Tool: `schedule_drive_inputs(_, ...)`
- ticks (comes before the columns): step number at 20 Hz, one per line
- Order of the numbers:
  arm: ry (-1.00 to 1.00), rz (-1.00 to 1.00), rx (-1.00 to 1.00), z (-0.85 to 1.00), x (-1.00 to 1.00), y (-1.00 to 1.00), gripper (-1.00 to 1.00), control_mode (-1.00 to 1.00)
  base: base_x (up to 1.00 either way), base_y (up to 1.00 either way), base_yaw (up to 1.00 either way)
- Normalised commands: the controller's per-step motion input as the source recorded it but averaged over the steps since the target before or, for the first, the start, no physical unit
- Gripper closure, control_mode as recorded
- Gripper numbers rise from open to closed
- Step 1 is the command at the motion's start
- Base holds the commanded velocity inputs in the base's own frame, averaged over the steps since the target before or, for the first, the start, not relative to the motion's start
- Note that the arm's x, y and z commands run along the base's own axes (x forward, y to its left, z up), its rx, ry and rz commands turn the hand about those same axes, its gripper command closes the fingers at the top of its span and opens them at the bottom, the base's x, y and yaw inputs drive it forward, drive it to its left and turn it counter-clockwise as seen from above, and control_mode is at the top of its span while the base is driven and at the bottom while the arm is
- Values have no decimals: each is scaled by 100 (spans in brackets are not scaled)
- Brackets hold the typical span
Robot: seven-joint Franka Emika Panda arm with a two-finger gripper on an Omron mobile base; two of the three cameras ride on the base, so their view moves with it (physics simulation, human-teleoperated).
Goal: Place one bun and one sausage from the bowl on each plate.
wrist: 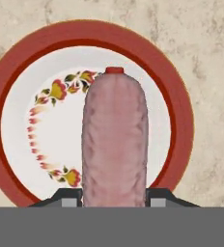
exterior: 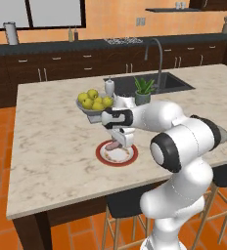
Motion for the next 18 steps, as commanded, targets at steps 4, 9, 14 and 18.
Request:
schedule_drive_inputs(4, 0, -9, -3, -45, 38, 17, 100, -100, 0, 0, 0)
schedule_drive_inputs(9, 0, -9, -6, -44, 38, 21, -100, -100, 0, 0, 0)
schedule_drive_inputs(14, 0, -3, -2, -3, 7, 1, -100, -100, 0, 0, 0)
schedule_drive_inputs(18, 0, 0, 4, 44, -2, -6, -100, -100, 0, 0, 0)
